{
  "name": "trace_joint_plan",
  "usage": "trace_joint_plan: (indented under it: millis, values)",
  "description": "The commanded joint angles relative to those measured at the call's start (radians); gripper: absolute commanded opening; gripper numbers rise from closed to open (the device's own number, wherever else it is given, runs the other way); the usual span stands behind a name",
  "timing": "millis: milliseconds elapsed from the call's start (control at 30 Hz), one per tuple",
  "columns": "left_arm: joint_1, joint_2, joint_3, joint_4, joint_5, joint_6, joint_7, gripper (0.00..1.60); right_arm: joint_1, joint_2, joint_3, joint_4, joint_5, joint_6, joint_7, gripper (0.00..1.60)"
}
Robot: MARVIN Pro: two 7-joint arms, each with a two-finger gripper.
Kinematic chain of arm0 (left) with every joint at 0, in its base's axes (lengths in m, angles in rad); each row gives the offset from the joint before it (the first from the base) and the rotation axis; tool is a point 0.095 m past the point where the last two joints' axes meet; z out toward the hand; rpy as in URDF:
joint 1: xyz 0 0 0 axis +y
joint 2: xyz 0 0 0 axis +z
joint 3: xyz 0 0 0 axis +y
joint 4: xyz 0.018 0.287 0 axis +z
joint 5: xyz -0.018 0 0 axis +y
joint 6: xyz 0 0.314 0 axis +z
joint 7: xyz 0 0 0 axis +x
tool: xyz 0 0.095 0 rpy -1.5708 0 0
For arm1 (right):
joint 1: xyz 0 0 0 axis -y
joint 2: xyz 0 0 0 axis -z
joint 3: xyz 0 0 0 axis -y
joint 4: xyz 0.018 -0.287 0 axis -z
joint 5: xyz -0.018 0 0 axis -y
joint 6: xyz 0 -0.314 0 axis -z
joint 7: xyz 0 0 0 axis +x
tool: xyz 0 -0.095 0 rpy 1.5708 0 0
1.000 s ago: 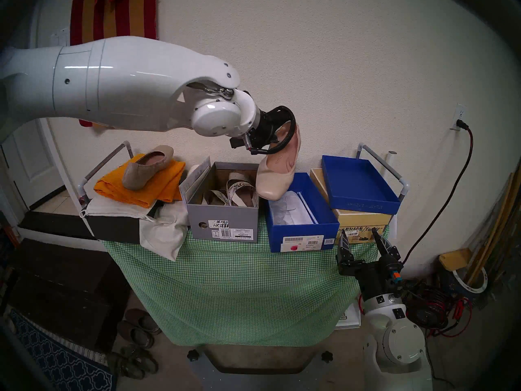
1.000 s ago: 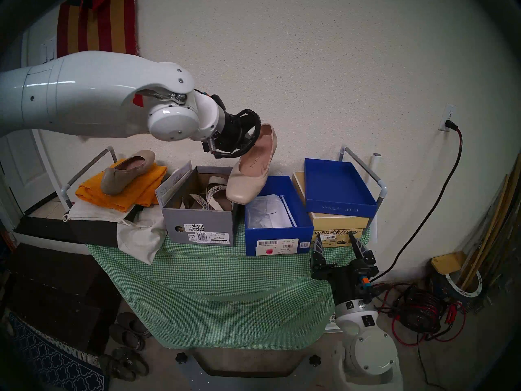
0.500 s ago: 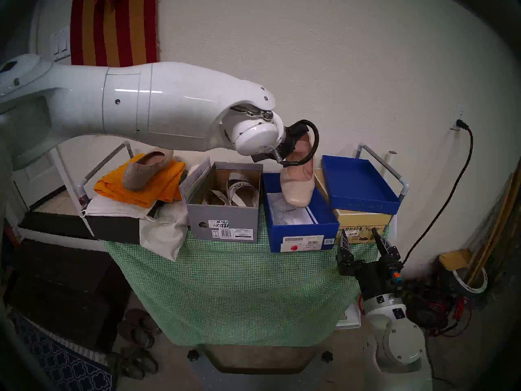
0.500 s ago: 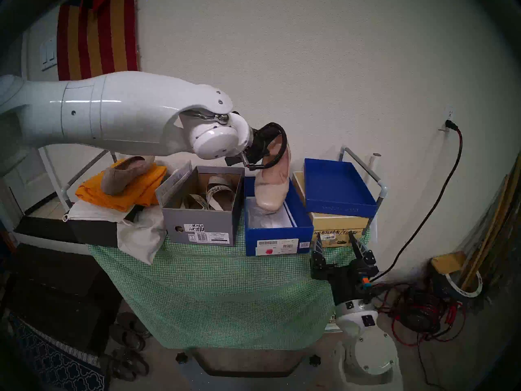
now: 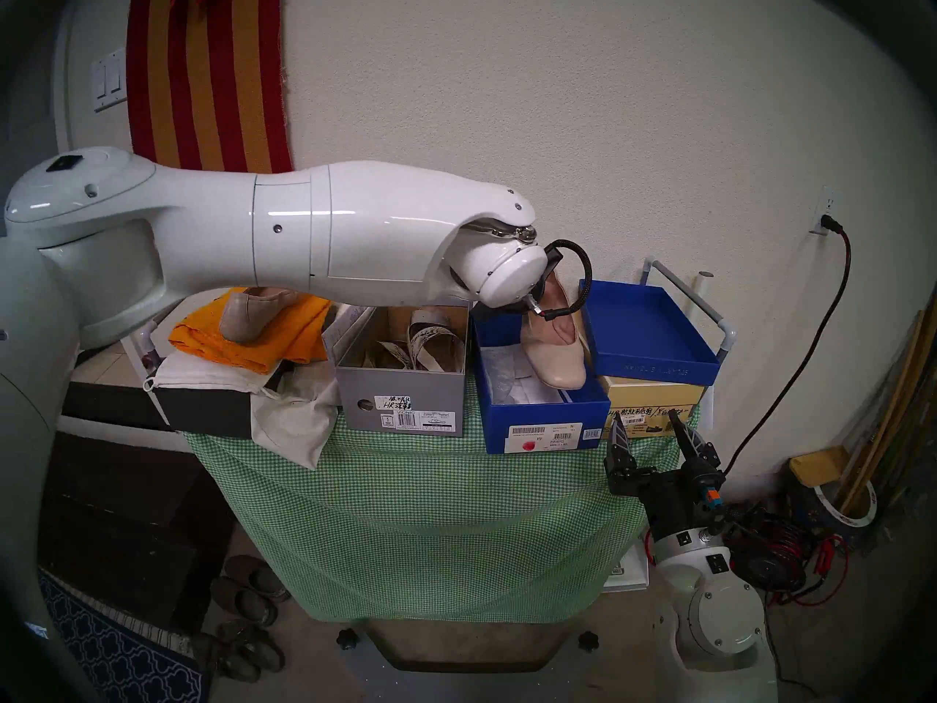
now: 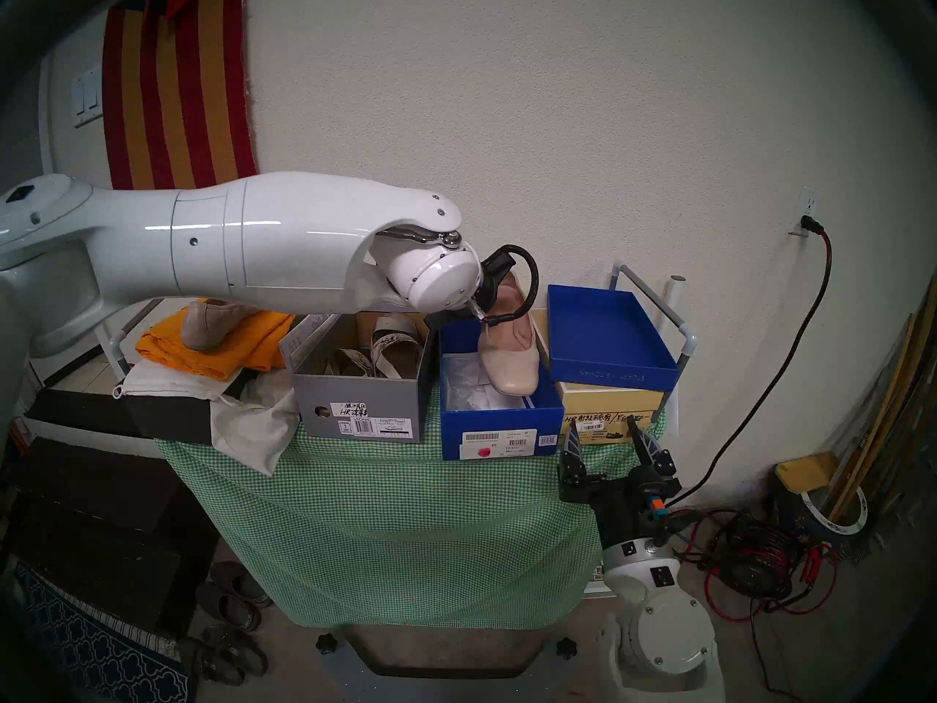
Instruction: Put shoes into shoe box
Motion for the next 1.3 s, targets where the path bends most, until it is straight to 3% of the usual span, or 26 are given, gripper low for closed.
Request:
trace_joint_plan:
  millis: [0,200,467,600,733,1267]
  values:
    - [0.118,-0.067,-0.098,0.058,0.002,-0.086,0.092,0.00,0.000,0.000,0.000,-0.001,0.000,0.000,0.000,1.60]
    - [0.198,-0.114,-0.176,0.130,0.002,-0.105,0.172,0.00,0.000,0.000,0.000,-0.001,0.000,0.000,0.000,1.60]
    - [0.291,-0.149,-0.325,0.212,0.002,0.014,0.254,0.00,0.000,0.000,0.000,-0.001,0.001,0.000,0.000,1.60]
    - [0.256,-0.151,-0.293,0.230,0.002,0.098,0.260,0.00,-0.001,0.000,0.000,-0.001,0.001,0.000,0.000,1.60]
    - [0.222,-0.128,-0.272,0.210,0.003,0.134,0.277,0.00,-0.001,0.000,0.000,-0.001,0.001,0.000,0.000,1.60]
    - [0.189,-0.067,-0.284,0.245,0.032,0.203,0.284,0.00,-0.001,0.000,0.000,-0.001,0.001,0.000,0.000,1.60]
